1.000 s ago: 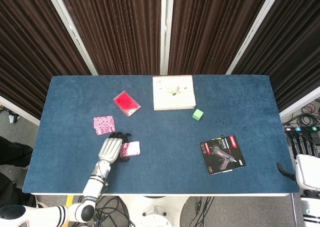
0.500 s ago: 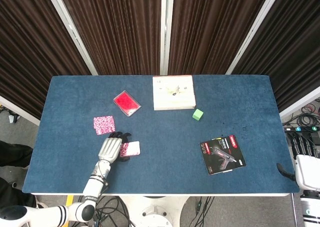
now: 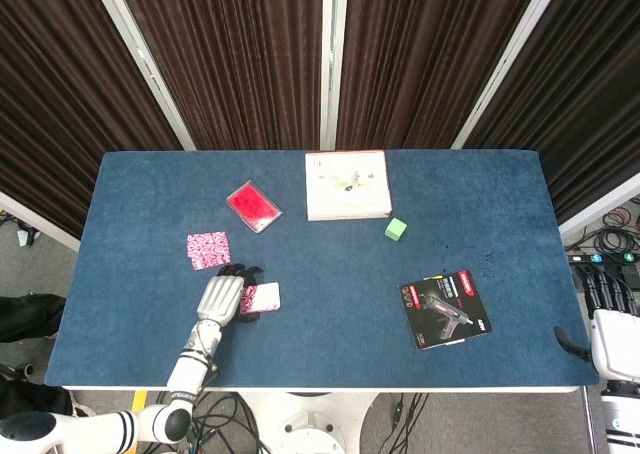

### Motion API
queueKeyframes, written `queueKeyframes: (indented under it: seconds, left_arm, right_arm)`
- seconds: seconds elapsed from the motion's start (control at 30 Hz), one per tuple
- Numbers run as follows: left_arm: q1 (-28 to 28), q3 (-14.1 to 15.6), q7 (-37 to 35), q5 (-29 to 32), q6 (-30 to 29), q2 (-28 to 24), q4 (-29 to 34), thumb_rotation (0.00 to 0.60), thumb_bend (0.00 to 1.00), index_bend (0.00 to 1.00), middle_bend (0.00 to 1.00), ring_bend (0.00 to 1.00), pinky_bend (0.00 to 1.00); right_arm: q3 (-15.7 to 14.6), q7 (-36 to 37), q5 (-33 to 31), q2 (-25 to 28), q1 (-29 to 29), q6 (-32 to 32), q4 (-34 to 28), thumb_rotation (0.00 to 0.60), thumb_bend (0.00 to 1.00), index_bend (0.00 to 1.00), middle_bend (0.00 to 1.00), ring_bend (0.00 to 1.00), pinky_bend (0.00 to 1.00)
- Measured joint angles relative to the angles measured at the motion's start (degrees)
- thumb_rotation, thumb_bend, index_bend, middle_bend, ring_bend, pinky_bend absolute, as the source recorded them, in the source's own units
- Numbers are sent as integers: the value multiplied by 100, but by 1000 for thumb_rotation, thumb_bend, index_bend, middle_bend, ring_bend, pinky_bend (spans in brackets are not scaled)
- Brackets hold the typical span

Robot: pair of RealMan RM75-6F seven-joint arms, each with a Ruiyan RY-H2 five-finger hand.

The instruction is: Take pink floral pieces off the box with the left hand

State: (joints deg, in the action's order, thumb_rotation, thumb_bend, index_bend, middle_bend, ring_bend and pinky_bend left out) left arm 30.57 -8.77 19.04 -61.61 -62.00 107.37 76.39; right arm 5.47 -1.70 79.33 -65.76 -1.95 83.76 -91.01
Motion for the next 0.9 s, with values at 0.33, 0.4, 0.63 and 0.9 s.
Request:
queueKeyframes:
  seconds: [0.33,0.4,0.63,0.9]
  left_arm:
    - [-11,-13,-50,-27,35,1,-11,600,237,262,414,154,149]
    - [-13,-18,-56,-19,47,-1,-1,600,248,263,417,154,149]
    - [-25,-34,-138,-59,46,-29,64,600,286,280,455,171,153]
    - [-43,-32,-233,-123,49,-72,116,600,288,281,458,174,155]
  right_arm:
    - [-2,36,-11,-21,-8,-27,42,600,139,0,0,0,0]
    - [0,37,-12,-19,-5,-22,42,600,139,0,0,0,0]
    - [-1,34,-26,-26,-14,-53,46,600,139,0,0,0,0]
    - [3,17,-43,-31,-19,-64,44,600,138,0,0,0,0]
